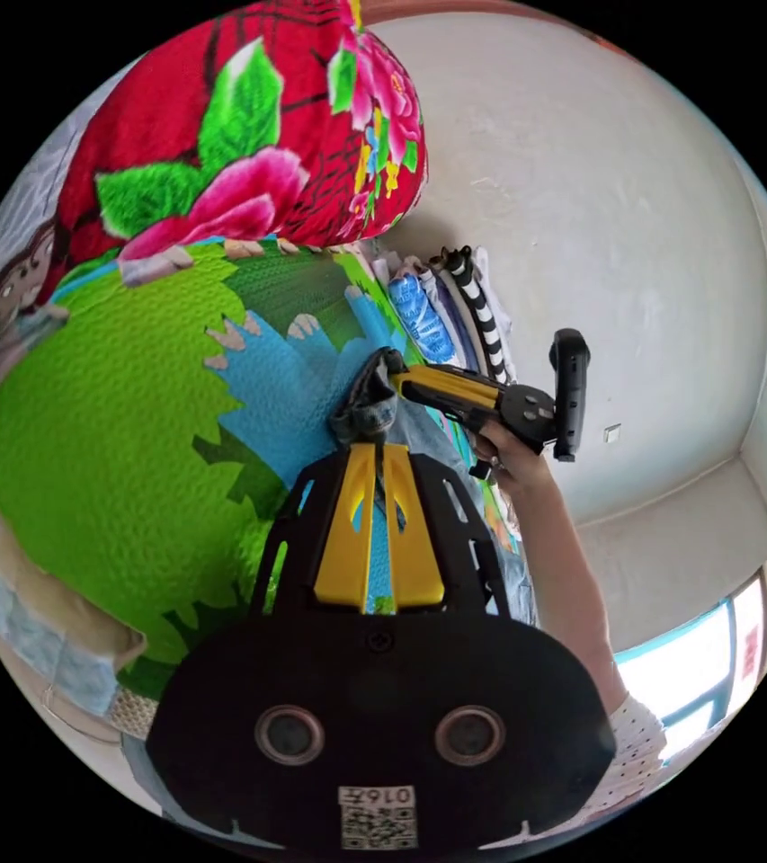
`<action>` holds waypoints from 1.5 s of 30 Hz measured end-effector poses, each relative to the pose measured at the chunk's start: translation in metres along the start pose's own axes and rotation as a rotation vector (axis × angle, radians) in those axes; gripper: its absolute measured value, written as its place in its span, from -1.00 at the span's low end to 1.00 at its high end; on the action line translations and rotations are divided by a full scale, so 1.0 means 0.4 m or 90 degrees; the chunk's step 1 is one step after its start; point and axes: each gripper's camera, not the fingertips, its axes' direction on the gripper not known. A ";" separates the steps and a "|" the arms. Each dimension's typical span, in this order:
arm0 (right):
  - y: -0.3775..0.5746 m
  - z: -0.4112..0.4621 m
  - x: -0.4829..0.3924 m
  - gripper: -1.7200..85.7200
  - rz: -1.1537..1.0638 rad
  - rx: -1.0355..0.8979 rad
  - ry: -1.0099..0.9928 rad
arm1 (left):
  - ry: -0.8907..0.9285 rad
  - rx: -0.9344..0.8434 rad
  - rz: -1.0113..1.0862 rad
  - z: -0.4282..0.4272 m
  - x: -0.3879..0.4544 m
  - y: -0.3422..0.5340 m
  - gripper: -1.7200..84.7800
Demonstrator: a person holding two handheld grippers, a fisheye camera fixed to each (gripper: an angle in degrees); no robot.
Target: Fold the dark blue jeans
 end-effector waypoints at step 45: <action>1.959 0.378 -1.489 -0.81 0.658 0.521 0.265 | -0.172 -0.165 0.580 0.219 1.213 0.166 -0.98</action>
